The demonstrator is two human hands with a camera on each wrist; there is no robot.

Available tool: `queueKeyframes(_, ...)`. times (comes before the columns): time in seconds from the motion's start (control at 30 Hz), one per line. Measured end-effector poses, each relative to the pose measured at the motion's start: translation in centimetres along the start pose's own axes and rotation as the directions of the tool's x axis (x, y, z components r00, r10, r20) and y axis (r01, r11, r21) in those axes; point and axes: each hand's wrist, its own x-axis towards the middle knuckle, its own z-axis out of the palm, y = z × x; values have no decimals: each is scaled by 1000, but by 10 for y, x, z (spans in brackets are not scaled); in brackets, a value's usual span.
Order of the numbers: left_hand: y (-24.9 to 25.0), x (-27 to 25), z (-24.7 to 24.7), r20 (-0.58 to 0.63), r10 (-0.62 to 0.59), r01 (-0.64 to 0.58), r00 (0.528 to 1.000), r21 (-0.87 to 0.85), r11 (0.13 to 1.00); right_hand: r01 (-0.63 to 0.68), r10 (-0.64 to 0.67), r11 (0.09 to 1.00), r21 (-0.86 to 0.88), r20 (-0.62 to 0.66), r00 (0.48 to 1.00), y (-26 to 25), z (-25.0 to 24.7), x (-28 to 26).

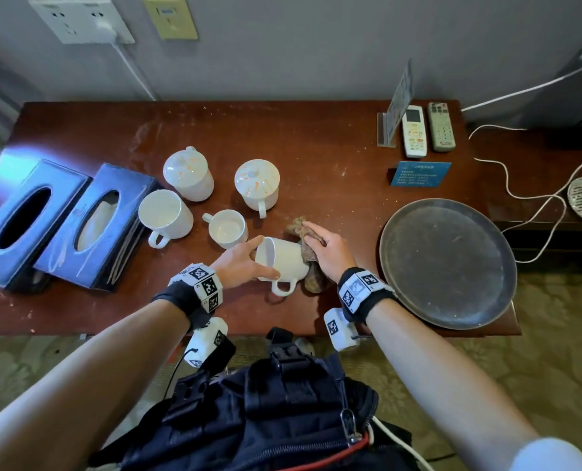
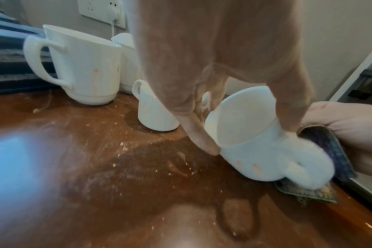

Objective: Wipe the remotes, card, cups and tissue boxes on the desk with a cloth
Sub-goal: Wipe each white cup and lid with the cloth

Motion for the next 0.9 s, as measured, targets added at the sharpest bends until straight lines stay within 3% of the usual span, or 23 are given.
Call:
queueKeyframes(0.23,20,2,-1,-85,132,-108,988,242,964,4,5,998,62,-149,989,-1,-20,-9)
queueKeyframes(0.47,31,1,10,-125,129,-97,984,236,967,9,12,996,91,-225,974,0,-27,-9)
queueKeyframes(0.6,34,-2,12,-165,128,-98,978,180,979,11,9,996,89,-218,976,4,-29,-15)
queueKeyframes(0.7,35,-3,11,-200,35,-12,979,112,994,0,25,993,117,-217,976,7,-31,-20)
queueKeyframes(0.77,34,-1,10,-190,-2,31,982,153,988,5,27,988,151,-207,978,3,-32,-24)
queueKeyframes(0.9,35,1,10,-174,25,8,984,189,982,54,-42,989,140,-87,995,-14,-18,-32)
